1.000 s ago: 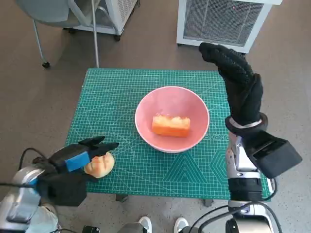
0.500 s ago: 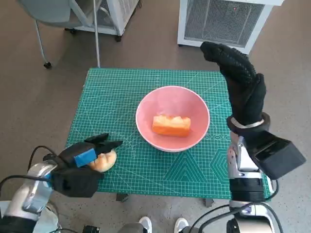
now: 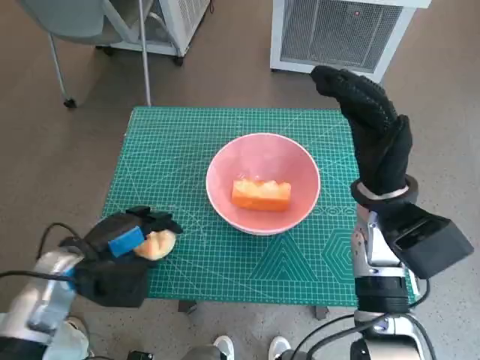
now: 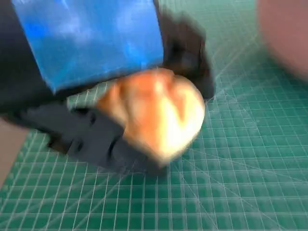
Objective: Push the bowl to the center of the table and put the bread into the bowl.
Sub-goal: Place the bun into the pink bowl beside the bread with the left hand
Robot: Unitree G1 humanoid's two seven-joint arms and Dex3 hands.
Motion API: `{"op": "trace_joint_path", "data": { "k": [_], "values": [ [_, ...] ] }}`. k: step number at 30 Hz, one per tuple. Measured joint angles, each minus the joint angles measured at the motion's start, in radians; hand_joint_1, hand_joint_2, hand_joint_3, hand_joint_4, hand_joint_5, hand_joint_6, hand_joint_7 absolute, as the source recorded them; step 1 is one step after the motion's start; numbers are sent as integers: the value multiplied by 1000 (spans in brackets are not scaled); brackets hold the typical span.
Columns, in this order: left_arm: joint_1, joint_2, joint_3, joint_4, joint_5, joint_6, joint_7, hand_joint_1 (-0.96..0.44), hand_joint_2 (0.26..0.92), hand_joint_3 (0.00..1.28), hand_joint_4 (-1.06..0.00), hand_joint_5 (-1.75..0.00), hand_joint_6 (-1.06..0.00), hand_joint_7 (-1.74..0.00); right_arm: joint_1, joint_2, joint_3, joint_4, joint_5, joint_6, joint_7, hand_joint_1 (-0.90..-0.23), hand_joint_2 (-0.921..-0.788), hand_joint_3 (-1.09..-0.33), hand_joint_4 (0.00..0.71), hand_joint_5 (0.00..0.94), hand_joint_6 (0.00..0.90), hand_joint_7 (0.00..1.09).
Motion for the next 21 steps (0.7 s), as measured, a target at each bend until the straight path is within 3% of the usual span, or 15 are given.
{"op": "trace_joint_path", "data": {
  "k": [10, 16, 21],
  "values": [
    [3, -2, 142, -186, -86, 58, -1, 1, 898, 117, -708, -1146, -590, -1218, -1, 0, -1, 8, 2, 3, 1, -665, -921, -818, 265, 8, -1, 658],
    [-109, -36, 186, -289, -117, 107, 21, 1, 904, 111, -689, -1168, -596, -1205, -6, -2, -4, 16, 2, 3, 6, -665, -921, -817, 266, 9, -1, 658],
    [-254, -113, 154, -304, -107, 97, 94, 1, 918, 67, -710, -1156, -618, -1164, -13, -3, -5, 26, 2, 3, 9, -660, -921, -818, 266, 9, -1, 659]
  ]
}}
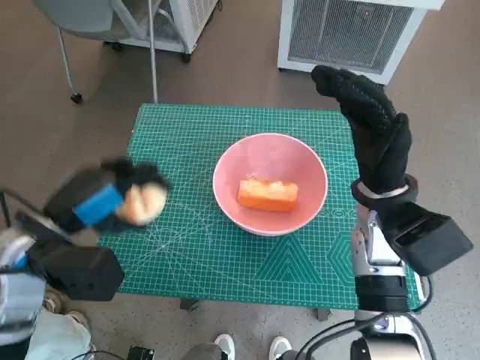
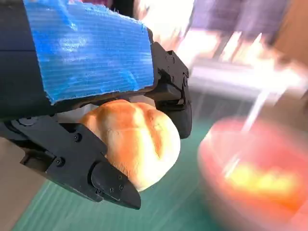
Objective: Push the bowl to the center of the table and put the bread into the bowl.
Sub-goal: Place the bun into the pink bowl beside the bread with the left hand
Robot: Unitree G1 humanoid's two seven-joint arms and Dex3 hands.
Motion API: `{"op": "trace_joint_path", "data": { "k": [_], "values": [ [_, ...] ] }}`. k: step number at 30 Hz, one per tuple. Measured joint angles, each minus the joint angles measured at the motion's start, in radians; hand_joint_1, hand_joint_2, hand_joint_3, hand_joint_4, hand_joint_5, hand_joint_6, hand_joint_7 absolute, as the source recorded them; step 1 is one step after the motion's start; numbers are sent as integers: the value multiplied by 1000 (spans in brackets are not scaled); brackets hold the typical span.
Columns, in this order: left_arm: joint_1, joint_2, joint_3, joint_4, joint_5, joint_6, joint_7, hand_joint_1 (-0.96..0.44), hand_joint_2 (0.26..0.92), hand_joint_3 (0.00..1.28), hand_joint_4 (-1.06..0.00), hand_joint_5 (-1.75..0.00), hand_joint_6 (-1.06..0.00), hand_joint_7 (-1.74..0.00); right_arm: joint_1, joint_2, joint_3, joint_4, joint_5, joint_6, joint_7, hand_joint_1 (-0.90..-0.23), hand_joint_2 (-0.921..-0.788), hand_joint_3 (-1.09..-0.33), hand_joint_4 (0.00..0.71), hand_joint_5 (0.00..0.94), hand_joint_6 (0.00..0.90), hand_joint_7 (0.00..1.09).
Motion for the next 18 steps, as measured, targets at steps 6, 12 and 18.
{"op": "trace_joint_path", "data": {
  "k": [6, 12, 18],
  "values": [
    [-180, -117, -102, 85, 83, -107, 136, 0, 920, 55, -729, -1118, -615, -1180, -2, -2, -1, 1, 2, -1, 6, -658, -921, -819, 265, 9, -1, 659],
    [-329, -213, -221, 268, 179, -240, 244, 0, 920, 41, -745, -1077, -628, -1189, -4, -4, -4, 1, 7, -1, 17, -657, -921, -821, 263, 8, -1, 660],
    [-445, -268, -318, 457, 229, -297, 247, 0, 920, 37, -740, -1063, -644, -1191, -3, -8, -8, -3, 8, -1, 19, -657, -921, -823, 262, 7, -1, 662]
  ]
}}
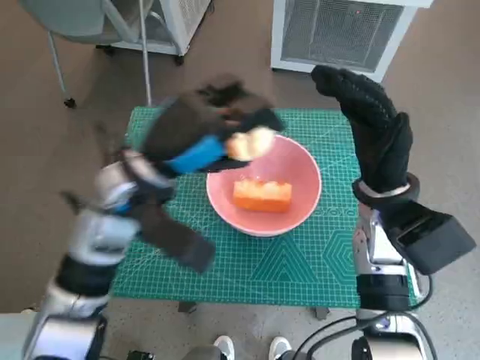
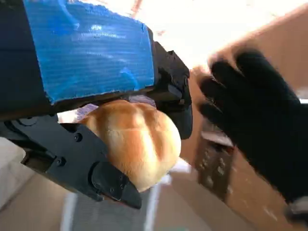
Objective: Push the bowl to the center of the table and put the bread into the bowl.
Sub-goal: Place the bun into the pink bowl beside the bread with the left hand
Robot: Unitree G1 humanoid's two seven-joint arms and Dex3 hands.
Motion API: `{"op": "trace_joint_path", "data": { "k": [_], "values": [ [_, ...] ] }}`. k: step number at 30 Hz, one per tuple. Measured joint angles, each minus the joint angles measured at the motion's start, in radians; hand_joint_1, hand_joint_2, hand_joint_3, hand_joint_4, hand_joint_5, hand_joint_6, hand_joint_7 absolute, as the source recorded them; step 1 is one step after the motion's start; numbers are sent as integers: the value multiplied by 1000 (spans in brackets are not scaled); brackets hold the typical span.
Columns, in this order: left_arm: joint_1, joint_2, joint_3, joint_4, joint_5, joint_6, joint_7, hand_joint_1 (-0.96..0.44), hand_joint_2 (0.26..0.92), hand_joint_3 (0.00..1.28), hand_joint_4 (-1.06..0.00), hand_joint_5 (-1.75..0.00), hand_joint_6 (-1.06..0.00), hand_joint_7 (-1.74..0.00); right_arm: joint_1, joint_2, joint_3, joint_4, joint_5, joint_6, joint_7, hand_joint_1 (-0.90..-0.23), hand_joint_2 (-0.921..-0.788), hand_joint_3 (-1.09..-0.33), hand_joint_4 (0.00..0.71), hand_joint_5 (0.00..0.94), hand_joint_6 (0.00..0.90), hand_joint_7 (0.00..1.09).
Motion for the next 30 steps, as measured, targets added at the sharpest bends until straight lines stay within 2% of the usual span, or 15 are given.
{"op": "trace_joint_path", "data": {
  "k": [5, 7, 9, 10, 11, 12, 14, 15, 17, 22, 30],
  "values": [
    [-56, -35, -52, 127, 5, -4, -34, -1, 920, 60, -727, -1108, -606, -1200, 1, -6, -2, -4, 0, 0, 0, -660, -921, -822, 261, 7, -1, 664],
    [-68, -51, -66, 169, 4, 0, -47, 0, 921, 87, -693, -1145, -577, -1228, 2, -8, -3, -7, 0, 0, 0, -662, -921, -823, 260, 6, -1, 666],
    [-73, -68, -79, 200, 4, 19, -65, 0, 921, 154, -605, -1214, -512, -1316, 3, -8, -3, -10, 0, 0, 0, -663, -921, -823, 260, 6, -1, 667],
    [-74, -78, -87, 214, 4, 40, -81, -124, 921, 207, -525, -1010, -477, -1382, 3, -8, -3, -12, 0, 0, 0, -665, -921, -823, 259, 6, -1, 667],
    [-74, -86, -92, 220, 4, 57, -96, -203, 921, 242, -507, -815, -454, -1425, 3, -8, -3, -13, 0, 1, 0, -666, -921, -823, 259, 6, -1, 667],
    [-74, -95, -98, 227, 4, 81, -114, -194, 909, 226, -478, -697, -398, -1287, 4, -8, -3, -15, 0, 1, 0, -667, -921, -823, 259, 6, -1, 667],
    [-74, -108, -111, 231, 4, 130, -149, -216, 910, 130, -398, -329, -339, -741, 5, -8, -3, -18, 0, 3, 0, -669, -921, -822, 259, 6, -1, 666],
    [-74, -114, -118, 231, 6, 158, -171, -255, 914, 98, -361, -213, -328, -560, 5, -8, -3, -20, 0, 5, 0, -669, -921, -822, 259, 6, -1, 665],
    [-73, -122, -129, 228, 8, 207, -206, -305, 917, 72, -320, -110, -315, -399, 7, -8, -3, -24, 0, 8, -1, -668, -921, -822, 259, 6, -1, 663],
    [-60, -130, -134, 214, -4, 269, -258, -445, 920, 70, -242, -19, -301, -248, 7, -8, -3, -34, -1, 13, -3, -670, -921, -822, 259, 6, -1, 658],
    [-35, -140, -95, 245, -130, 242, -290, -567, 921, 174, -102, -1, -238, -169, 9, -8, -3, -47, 0, 26, -4, -670, -921, -822, 257, 5, -1, 655]
  ]
}}
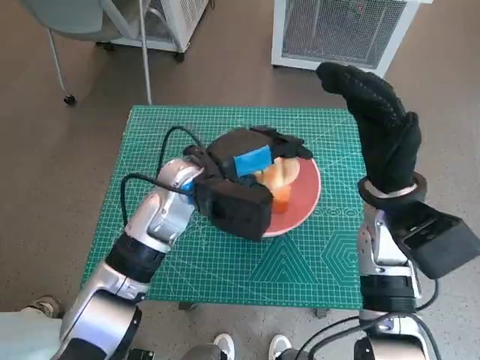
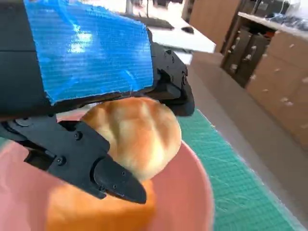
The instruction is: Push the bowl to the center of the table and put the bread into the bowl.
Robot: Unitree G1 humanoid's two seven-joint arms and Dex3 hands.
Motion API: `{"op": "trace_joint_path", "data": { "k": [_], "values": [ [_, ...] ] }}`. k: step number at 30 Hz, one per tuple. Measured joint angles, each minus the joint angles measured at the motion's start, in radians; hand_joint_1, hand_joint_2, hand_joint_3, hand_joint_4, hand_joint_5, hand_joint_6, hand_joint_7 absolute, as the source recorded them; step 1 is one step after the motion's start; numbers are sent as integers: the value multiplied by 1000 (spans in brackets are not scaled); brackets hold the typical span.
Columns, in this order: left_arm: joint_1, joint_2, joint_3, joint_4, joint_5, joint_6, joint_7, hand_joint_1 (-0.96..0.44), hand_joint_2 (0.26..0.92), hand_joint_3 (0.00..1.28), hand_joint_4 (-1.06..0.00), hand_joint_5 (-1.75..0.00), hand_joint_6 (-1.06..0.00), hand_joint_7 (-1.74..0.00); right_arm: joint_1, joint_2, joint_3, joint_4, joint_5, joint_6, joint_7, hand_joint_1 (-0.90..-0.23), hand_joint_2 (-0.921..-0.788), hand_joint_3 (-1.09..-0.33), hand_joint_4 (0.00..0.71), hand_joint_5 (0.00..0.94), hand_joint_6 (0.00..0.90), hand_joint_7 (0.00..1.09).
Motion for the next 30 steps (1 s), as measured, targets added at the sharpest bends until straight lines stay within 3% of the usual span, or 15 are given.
{"op": "trace_joint_path", "data": {
  "k": [8, 17, 23, 30],
  "values": [
    [19, 8, 73, 9, -114, -20, -26, -632, 921, 367, -70, -2, -194, -128, 0, 2, 0, -8, 0, 0, -7, -666, -921, -822, 258, 6, -1, 654],
    [71, -14, 262, -1, -378, -126, -23, -736, 921, 632, -104, -17, -175, -125, -1, 3, 1, -12, -5, 0, -19, -659, -921, -819, 263, 8, -1, 654],
    [102, -84, 413, -9, -618, -195, -16, -766, 921, 644, -209, -60, -218, -147, -4, 2, 1, -21, -8, 3, -24, -664, -921, -812, 270, 13, -1, 658],
    [142, -146, 503, -75, -774, -219, -2, -771, 921, 582, -239, -55, -260, -156, -6, 3, 6, -57, -8, 23, -29, -658, -921, -802, 274, 14, -1, 671]
  ]
}}
